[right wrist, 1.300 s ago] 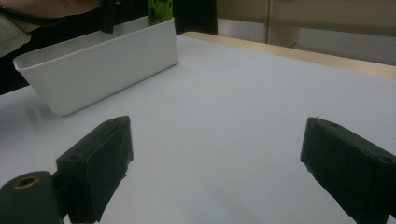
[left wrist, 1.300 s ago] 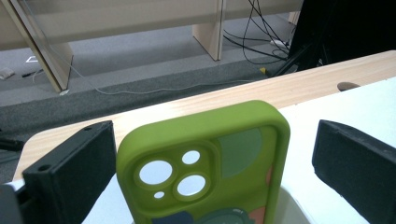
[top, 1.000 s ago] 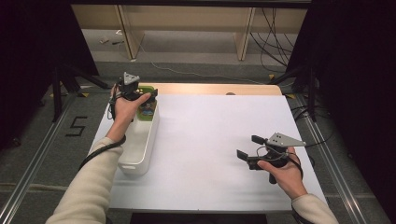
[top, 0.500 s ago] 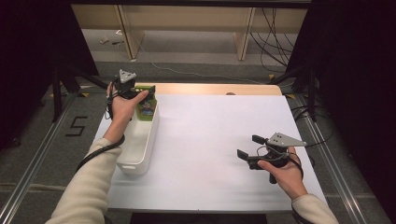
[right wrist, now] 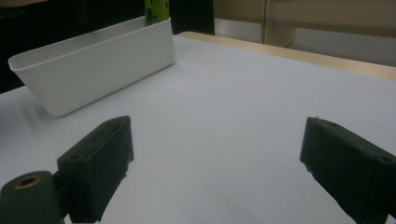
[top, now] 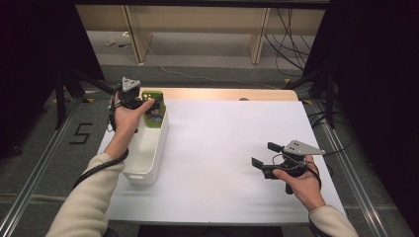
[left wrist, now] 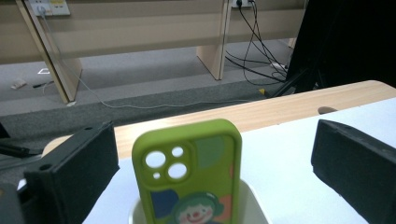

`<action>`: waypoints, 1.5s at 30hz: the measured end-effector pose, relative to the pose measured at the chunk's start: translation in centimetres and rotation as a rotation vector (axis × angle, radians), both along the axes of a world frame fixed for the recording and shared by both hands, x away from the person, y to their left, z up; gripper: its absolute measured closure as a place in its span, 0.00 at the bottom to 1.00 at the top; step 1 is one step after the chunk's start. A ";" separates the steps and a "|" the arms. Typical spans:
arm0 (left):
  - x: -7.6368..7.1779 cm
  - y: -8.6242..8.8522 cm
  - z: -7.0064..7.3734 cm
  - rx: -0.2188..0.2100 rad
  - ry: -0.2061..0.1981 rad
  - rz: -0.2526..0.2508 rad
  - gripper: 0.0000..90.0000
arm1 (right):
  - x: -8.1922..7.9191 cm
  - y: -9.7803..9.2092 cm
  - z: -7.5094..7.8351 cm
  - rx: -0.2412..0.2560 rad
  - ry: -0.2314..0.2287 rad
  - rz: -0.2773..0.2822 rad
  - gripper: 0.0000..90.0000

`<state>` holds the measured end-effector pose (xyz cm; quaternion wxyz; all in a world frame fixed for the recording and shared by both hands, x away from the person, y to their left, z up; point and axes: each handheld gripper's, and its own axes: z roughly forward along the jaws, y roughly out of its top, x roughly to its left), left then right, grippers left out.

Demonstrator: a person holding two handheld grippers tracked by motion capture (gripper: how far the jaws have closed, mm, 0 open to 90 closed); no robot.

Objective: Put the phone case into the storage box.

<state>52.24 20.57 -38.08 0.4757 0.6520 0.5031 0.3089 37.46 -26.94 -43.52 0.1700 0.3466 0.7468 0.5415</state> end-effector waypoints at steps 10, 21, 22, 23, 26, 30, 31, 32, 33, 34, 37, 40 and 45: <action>-1.8 -0.2 0.0 -0.018 0.003 -0.043 0.03 | 0.0 -0.1 0.0 0.005 -0.006 -0.005 0.12; -4.5 -0.3 -0.2 -0.027 0.005 -0.103 0.05 | 0.0 -0.2 0.1 0.008 -0.010 -0.008 0.12; -4.8 -0.4 -0.3 -0.031 0.003 -0.114 0.05 | 0.0 -0.2 0.1 0.008 -0.010 -0.009 0.12; -5.1 -0.5 -0.4 -0.035 0.005 -0.126 0.06 | 0.0 -0.2 0.1 0.007 -0.010 -0.008 0.12; -5.7 -0.7 -0.5 -0.054 0.008 -0.150 0.07 | 0.0 -0.2 0.2 0.007 -0.011 -0.008 0.12; -6.5 -0.8 -0.5 -0.057 -0.001 -0.179 0.07 | 0.0 -0.2 0.2 0.008 -0.013 -0.010 0.12; -6.7 -0.8 -0.5 -0.056 -0.002 -0.182 0.07 | 0.0 -0.2 0.2 0.008 -0.014 -0.011 0.12; -6.9 -0.8 -0.6 -0.055 -0.005 -0.186 0.07 | 0.0 -0.2 0.2 0.007 -0.014 -0.011 0.12; -7.1 -0.8 -0.6 -0.056 -0.006 -0.190 0.08 | 0.0 -0.2 0.2 0.008 -0.014 -0.010 0.12; -7.3 -0.8 -0.6 -0.056 -0.006 -0.196 0.08 | 0.0 -0.2 0.2 0.007 -0.014 -0.010 0.12; -7.9 -0.8 -0.7 -0.052 -0.011 -0.211 0.08 | 0.0 -0.2 0.2 0.008 -0.013 -0.012 0.12; -8.4 -0.8 -0.9 -0.045 -0.018 -0.222 0.08 | 0.0 -0.2 0.2 0.005 -0.015 -0.010 0.12; -9.1 -0.8 -1.2 -0.041 -0.023 -0.237 0.08 | 0.0 -0.2 0.2 0.007 -0.016 -0.010 0.12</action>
